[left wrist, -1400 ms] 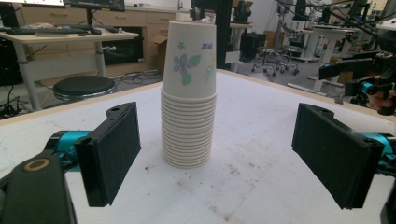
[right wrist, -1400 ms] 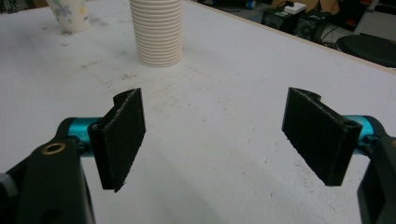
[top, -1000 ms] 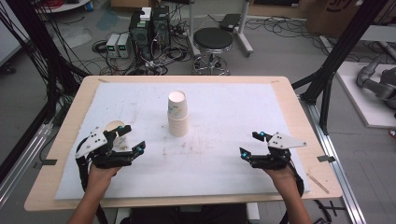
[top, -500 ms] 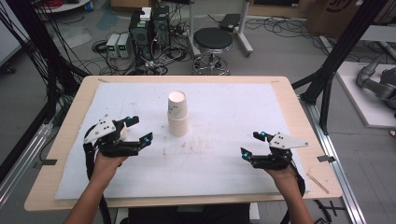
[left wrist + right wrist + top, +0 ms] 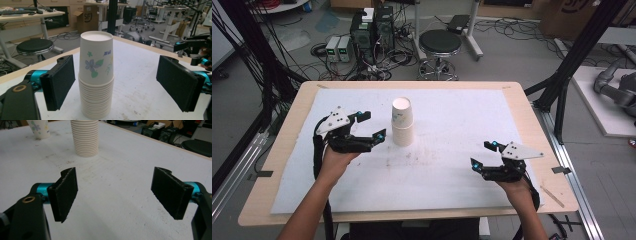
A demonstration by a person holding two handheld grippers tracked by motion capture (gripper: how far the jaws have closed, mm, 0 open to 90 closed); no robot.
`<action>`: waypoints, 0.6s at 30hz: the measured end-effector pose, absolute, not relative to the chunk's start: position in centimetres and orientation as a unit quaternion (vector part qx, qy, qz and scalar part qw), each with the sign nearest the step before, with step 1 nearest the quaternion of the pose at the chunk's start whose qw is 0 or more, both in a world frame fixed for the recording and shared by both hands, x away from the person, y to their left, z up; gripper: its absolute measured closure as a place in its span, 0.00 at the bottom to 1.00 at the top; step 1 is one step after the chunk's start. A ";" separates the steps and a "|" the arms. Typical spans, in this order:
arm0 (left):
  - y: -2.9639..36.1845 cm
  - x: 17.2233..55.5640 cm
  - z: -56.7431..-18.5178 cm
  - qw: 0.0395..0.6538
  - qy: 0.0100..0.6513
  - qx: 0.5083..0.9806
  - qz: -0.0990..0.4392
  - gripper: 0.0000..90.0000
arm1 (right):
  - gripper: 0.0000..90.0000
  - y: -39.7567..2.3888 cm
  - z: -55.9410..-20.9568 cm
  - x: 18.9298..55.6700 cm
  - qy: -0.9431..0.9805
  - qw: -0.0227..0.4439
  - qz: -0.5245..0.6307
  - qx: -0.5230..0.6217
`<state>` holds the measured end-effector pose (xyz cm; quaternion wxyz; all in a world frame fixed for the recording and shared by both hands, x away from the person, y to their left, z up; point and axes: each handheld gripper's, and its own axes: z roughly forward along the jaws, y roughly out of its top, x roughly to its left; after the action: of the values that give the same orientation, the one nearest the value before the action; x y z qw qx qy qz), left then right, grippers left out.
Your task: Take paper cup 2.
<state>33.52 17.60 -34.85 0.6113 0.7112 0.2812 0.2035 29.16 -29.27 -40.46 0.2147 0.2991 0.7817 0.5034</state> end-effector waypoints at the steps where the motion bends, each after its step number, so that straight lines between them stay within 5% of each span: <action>1: 17.4 33.8 -34.8 0.608 0.283 0.713 0.202 0.17 | 0.25 -29.2 -40.5 29.2 0.781 0.214 0.504 0.300; 18: 14.3 38.7 -34.4 0.579 0.308 0.730 0.193 0.17 | 0.25 -29.2 -40.5 29.1 0.781 0.209 0.506 0.300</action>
<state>38.73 14.29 -34.41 0.5787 0.7298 0.3084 0.1932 29.13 -29.20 -40.51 0.2087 0.2996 0.7814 0.5062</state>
